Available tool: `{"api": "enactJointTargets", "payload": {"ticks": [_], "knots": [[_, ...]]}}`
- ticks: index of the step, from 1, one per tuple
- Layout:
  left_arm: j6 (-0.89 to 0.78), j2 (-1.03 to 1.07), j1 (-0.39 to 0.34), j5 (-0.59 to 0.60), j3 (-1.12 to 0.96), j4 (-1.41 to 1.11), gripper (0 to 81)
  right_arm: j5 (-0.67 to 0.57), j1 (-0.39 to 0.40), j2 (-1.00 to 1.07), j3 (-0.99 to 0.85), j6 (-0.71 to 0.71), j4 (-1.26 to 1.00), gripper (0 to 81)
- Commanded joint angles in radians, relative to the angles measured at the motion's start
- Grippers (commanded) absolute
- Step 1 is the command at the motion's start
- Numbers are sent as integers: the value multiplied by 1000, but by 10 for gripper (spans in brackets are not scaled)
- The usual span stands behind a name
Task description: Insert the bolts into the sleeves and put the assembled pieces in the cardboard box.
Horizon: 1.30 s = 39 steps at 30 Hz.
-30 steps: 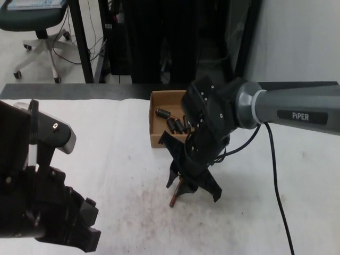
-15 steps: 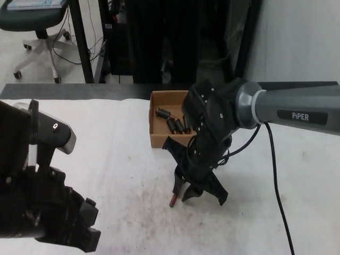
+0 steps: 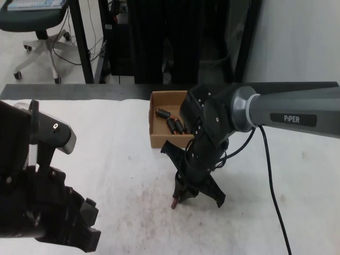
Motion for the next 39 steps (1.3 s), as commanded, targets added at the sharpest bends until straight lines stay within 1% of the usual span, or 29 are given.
{"api": "enactJointTargets", "payload": {"ticks": [1, 3, 5, 7, 9, 10, 12, 14, 17, 22, 24, 28, 29, 31, 32, 34, 39], "knots": [[-1, -6, 2, -3, -13, -7, 3, -19, 4, 41, 7, -98, 4, 8], [-1, -6, 2, -6, -13, -7, 3, -49, 1, 41, 7, -189, 27, 8], [-1, -6, 2, -6, -13, -7, 3, -52, 1, 41, 5, -290, 83, 8], [-1, -6, 2, -6, -13, -7, 3, -36, -1, 34, 5, -400, 143, 8], [-1, -6, 2, -6, -13, -7, 3, 13, -1, 27, 3, -534, 222, 8], [-1, -6, 2, -6, -13, -7, 3, 51, -1, 21, 2, -607, 253, 8], [-1, -6, 2, -6, -13, -7, 3, 166, 4, 6, 3, -751, 322, 8], [-1, -6, 2, -6, -13, -7, 3, 287, 8, -14, 3, -856, 374, 8], [-1, -6, 2, -6, -13, -7, 3, 439, 8, -48, 3, -956, 394, 8], [-1, -6, 2, -6, -13, -7, 3, 628, 8, -116, 3, -1108, 341, 8], [-1, -6, 2, -6, -13, -7, 3, 624, 8, -133, 3, -1132, 307, 8], [-11, -6, 2, -6, -13, -7, 3, 581, -4, -144, 3, -1131, 286, 8], [-17, -6, 2, -6, -13, -7, 3, 562, -6, -144, 3, -1131, 296, 8], [-28, -6, 2, -6, -13, -7, 3, 461, -11, -144, 3, -1131, 315, 2], [-28, -6, 2, -6, -13, -7, 3, 402, -14, -144, 3, -1131, 322, 13], [-31, -6, 2, -6, -13, -7, 3, 328, -15, -144, 5, -1131, 325, 66], [-31, -6, 2, -6, -13, -7, 3, 308, -15, -144, 5, -1131, 294, 194]]}}
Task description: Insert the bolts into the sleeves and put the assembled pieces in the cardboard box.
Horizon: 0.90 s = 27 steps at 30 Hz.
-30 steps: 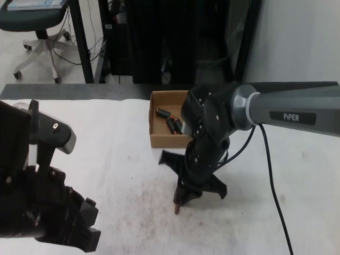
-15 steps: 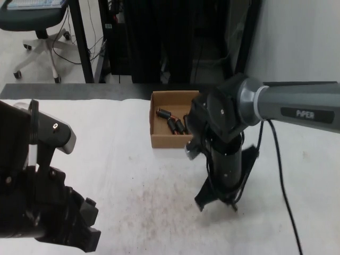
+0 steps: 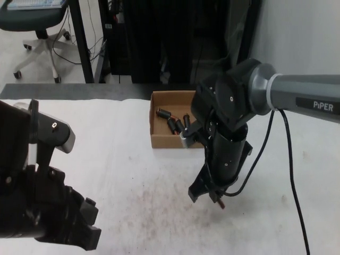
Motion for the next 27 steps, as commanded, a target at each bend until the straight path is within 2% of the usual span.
{"api": "enactJointTargets", "payload": {"ticks": [1, 7, 15, 27], "knots": [[-8, -6, 2, -6, -13, -7, 3, -30, -4, -12, -2, -8, -28, 219], [-8, -6, 2, -6, -27, -7, 3, -35, -16, -12, -2, -16, -43, 340], [-8, -6, 2, -6, -46, -22, 3, -113, -15, -7, -2, -16, -141, 279], [-35, -6, 2, -6, -48, -6, 3, -132, -15, 32, -2, -8, -136, 279]]}}
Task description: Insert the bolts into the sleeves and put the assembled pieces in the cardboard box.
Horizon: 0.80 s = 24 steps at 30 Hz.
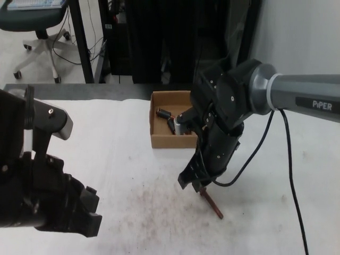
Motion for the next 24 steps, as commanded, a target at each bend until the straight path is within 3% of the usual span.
{"api": "enactJointTargets", "payload": {"ticks": [1, 11, 24], "knots": [[-12, -6, 2, -6, -11, -3, 3, -10, -4, 4, -2, 2, 15, 279], [-12, -6, 2, -6, -11, -3, 3, 57, -4, 20, -2, -35, 27, 279], [-12, -6, 2, -6, -11, -3, 3, 58, -4, 73, 2, -52, 62, 279]]}}
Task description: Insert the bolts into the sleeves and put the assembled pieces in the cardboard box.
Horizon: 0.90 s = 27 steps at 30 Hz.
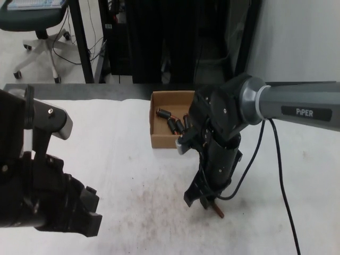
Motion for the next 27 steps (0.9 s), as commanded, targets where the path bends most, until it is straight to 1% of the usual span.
{"api": "enactJointTargets", "payload": {"ticks": [1, 6, 8, 12, 14, 15, 19, 22, 25, 27], "knots": [[-12, -6, 2, -6, -11, -3, 3, -7, -4, 19, 4, -9, 16, 279], [-12, -6, 2, -6, -11, -3, 3, -7, -4, 24, 4, -9, -15, 279], [-12, -6, 2, -10, -11, -3, 3, -7, -4, 24, 4, -9, -41, 264], [-12, -6, 2, -15, -11, -3, 3, -7, -4, 24, 4, -9, -70, 165], [-12, -6, 2, -15, -11, -3, 3, -7, -4, 24, 4, -9, -71, 76], [-12, -6, 2, -15, -11, -3, 3, -10, -4, 24, 4, -9, -71, 13], [-12, -6, 2, -15, -11, -3, 3, -7, -4, 24, 4, -4, -65, 8], [-12, -6, 2, -15, -11, -8, 3, -26, -7, 7, -11, 82, -44, 8], [-12, -13, 2, -2, -11, -29, 3, -108, -26, -74, -15, 179, -84, 8], [-9, -19, 2, 22, -11, -53, 3, -172, -54, -151, -15, 254, -132, 8]]}}
